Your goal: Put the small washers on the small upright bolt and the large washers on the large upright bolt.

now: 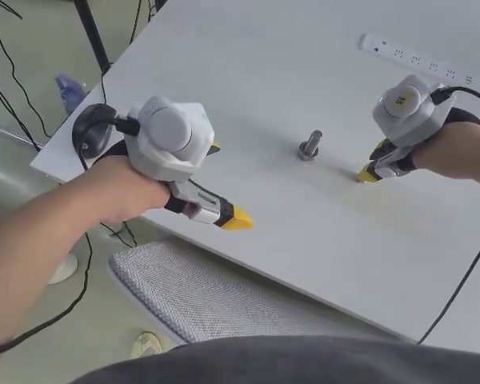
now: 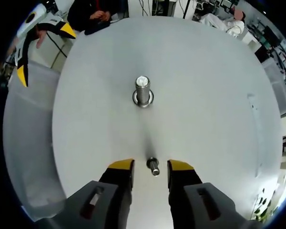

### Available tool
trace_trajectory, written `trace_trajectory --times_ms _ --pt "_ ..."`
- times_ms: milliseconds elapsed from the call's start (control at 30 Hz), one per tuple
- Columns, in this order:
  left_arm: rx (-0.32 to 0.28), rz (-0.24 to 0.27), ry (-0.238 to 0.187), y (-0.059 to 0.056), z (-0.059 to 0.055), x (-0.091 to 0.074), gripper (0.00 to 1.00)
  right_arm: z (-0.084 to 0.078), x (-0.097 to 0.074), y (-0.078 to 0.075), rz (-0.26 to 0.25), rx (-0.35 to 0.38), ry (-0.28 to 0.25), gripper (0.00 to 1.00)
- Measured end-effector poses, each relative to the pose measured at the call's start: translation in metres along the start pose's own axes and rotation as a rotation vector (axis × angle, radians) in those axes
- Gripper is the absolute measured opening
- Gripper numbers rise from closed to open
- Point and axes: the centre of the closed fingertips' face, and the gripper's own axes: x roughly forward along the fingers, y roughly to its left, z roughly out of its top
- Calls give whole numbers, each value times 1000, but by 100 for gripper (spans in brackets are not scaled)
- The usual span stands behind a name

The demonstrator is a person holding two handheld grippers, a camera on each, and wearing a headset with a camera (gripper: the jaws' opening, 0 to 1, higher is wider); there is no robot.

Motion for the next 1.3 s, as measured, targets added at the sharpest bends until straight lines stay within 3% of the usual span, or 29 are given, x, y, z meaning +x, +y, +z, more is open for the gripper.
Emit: trace_trajectory --times_ms 233,633,967,1100,1167,1300 --pt "-4 0 10 1 -6 0 84 1 -15 1 -23 5 -26 32" --pt "19 -11 1 -3 0 3 88 -4 -31 7 -9 99 -110 36" --pt "2 -7 9 1 -8 3 88 -4 -52 15 -38 141 -208 45" --pt "-3 -9 5 1 -7 2 88 -5 -62 15 -79 175 -275 46" --pt "-41 -11 -33 2 2 0 88 -10 -66 19 -76 195 -286 47" --pt "-17 6 -14 6 0 1 88 -13 -72 25 -83 263 -354 47"
